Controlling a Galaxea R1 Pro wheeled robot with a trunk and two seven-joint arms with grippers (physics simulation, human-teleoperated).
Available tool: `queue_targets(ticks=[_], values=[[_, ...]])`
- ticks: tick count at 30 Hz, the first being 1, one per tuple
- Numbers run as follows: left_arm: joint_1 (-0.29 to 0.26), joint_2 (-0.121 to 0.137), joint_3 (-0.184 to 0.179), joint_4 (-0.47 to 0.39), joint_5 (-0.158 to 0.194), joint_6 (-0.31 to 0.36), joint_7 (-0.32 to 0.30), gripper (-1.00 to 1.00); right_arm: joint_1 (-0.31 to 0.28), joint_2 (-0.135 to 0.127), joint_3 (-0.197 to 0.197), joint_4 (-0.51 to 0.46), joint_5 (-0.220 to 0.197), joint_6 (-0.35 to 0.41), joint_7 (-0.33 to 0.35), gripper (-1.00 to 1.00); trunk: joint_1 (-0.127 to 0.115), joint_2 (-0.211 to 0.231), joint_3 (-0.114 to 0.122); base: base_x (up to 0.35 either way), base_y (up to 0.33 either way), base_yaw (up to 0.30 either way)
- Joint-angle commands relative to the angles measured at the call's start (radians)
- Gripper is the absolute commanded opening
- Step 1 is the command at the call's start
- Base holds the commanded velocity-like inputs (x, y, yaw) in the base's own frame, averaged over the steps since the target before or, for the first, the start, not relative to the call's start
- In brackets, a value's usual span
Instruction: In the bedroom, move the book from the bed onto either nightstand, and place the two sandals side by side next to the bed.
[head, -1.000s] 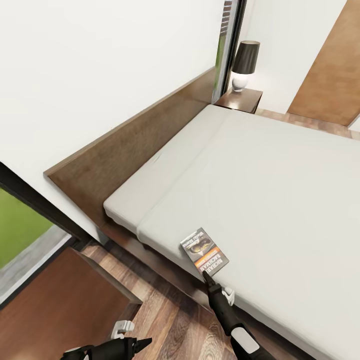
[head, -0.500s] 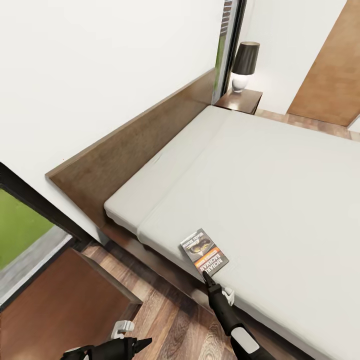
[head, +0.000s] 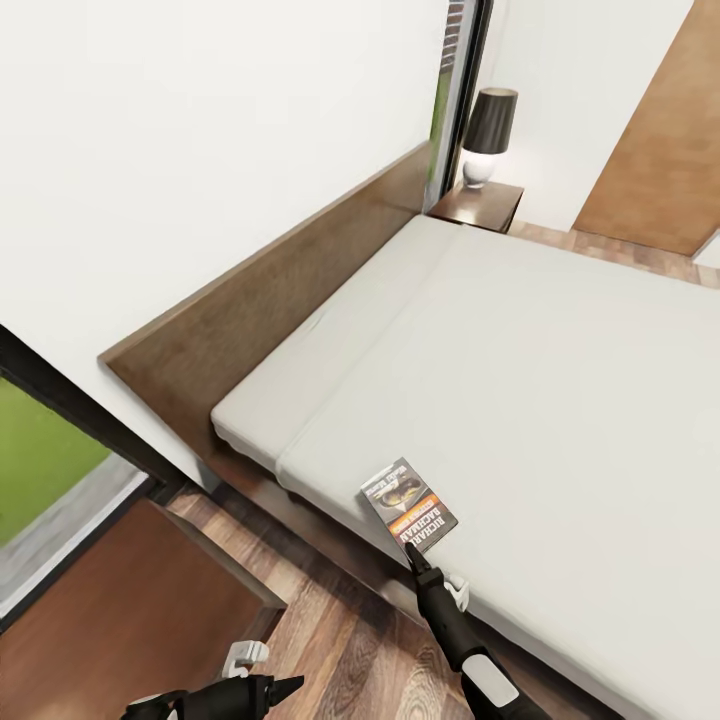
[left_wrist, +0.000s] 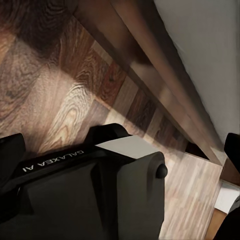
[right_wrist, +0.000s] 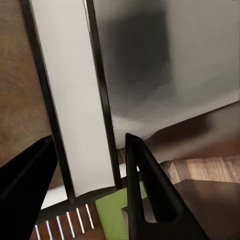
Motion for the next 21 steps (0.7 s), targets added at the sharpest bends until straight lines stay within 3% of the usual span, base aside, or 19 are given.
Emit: queue_targets(ticks=[1, 21], values=[[0.0, 0.0, 0.002, 0.0, 0.006, 0.01, -0.004, 1.0, 0.0, 0.001, -0.007, 0.001, 0.001, 0.007, 0.004, -1.0, -0.004, 0.007, 0.003, 0.0, 0.0, 0.0], [0.0, 0.0, 0.001, -0.001, 0.006, 0.01, -0.005, 1.0, 0.0, 0.001, -0.006, -0.005, 0.001, 0.019, 0.006, -1.0, -0.081, 0.147, 0.065, 0.0, 0.0, 0.0]])
